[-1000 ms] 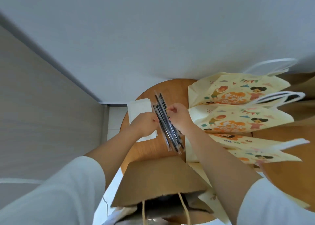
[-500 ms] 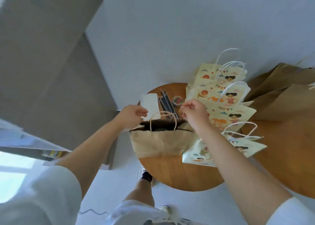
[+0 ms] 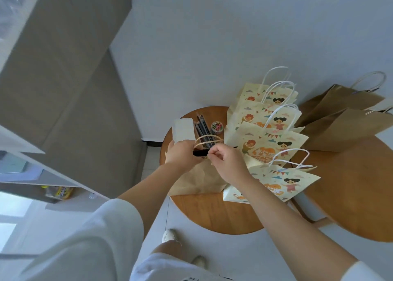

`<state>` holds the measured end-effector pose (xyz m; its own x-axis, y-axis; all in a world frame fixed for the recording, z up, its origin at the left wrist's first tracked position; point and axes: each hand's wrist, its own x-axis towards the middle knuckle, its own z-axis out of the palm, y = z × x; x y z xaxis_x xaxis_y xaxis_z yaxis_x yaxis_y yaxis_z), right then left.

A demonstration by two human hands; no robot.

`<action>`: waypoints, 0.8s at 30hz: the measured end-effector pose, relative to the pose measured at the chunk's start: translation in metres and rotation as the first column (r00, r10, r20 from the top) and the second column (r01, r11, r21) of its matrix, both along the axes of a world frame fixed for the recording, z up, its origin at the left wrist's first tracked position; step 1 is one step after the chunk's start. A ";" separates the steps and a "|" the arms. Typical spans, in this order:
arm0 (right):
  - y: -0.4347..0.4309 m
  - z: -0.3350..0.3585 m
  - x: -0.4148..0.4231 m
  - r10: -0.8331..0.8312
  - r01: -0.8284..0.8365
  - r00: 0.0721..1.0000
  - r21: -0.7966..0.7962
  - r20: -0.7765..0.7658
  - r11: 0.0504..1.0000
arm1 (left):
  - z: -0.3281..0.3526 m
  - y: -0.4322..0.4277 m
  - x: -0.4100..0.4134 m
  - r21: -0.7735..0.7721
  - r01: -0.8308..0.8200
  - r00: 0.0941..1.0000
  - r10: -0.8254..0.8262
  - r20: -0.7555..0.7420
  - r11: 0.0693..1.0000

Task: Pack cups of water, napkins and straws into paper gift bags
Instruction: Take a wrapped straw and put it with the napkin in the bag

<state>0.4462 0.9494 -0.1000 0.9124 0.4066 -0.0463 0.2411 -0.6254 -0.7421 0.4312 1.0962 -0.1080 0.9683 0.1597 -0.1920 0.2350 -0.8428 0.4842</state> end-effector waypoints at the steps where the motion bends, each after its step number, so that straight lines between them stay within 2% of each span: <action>1: 0.004 0.000 0.003 0.020 -0.019 1.000 -0.029 0.023 0.999 | 0.000 0.000 0.001 0.001 0.011 1.000 -0.011 -0.020 1.000; 8: 0.015 -0.010 0.021 0.082 -0.073 0.993 -0.102 0.085 0.992 | -0.012 0.009 0.016 0.102 0.174 0.981 -0.163 -0.109 0.979; 16: 0.019 -0.016 0.026 0.037 -0.028 0.993 -0.075 0.108 0.997 | -0.010 0.019 0.021 0.051 0.300 0.946 -0.290 -0.143 0.953; 24: 0.017 -0.020 0.027 -0.024 0.033 0.991 -0.074 0.129 0.997 | -0.010 0.020 0.024 0.037 0.371 0.924 -0.366 -0.108 0.928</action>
<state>0.4732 0.9663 -0.1201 0.9239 0.3802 0.0419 0.3122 -0.6863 -0.6569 0.4556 1.1158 -0.1179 0.9378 -0.1918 -0.2895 -0.0538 -0.9038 0.4245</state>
